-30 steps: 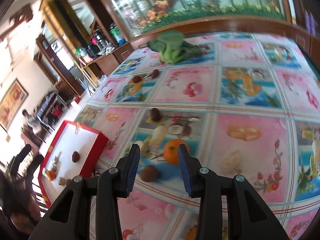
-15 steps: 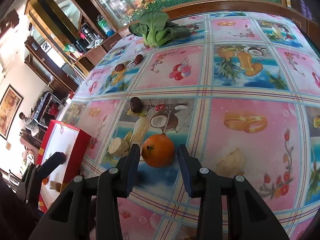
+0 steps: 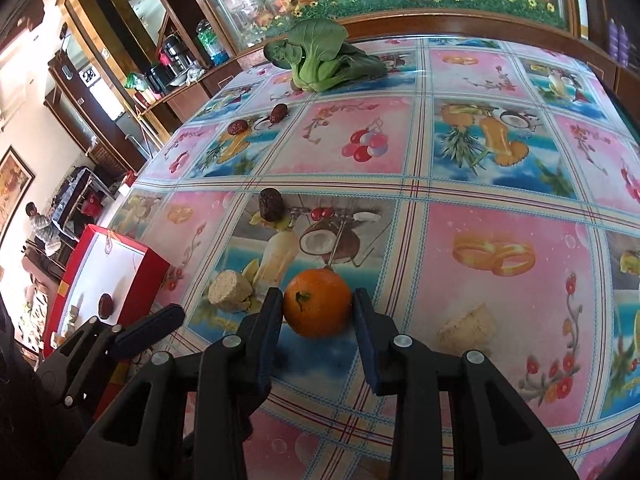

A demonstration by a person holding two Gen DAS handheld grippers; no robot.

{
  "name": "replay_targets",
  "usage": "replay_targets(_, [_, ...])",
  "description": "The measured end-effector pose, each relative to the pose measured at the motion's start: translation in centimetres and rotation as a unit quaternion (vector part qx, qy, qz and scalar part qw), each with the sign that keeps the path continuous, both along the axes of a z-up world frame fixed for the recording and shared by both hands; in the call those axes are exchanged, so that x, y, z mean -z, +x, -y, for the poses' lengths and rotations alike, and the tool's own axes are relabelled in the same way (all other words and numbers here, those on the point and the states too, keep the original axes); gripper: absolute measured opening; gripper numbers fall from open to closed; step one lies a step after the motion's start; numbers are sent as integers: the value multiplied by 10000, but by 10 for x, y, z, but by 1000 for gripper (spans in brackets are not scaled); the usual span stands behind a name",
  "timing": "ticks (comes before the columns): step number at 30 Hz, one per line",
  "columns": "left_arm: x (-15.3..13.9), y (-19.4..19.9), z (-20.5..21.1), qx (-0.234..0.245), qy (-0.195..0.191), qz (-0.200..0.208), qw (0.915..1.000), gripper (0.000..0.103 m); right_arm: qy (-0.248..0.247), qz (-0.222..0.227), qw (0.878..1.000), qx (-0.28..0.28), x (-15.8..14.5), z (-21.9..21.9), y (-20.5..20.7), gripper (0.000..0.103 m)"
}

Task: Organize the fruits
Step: 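Grasp an orange with the right gripper while the left gripper grasps a brown kiwi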

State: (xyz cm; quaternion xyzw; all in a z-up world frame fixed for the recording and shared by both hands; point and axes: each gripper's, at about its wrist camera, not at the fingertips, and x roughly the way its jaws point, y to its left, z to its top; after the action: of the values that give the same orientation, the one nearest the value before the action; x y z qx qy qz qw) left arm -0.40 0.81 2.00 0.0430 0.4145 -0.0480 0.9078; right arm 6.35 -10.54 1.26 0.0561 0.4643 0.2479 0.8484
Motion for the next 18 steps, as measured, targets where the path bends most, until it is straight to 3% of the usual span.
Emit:
replay_targets(11, [8, 13, 3, 17, -222, -227, 9995, 50, -53, -6, 10000, 13, -2, -2, -1, 34])
replay_targets(13, [8, 12, 3, 28, -224, -210, 9995, 43, -56, -6, 10000, 23, -2, -2, -1, 34])
replay_targets(15, [7, 12, 2, 29, -265, -207, 9994, 29, -50, -7, 10000, 24, -2, -2, -1, 34])
replay_targets(18, [7, 13, 2, 38, -295, -210, 9993, 25, -48, 0, 10000, 20, -1, -1, -1, 34])
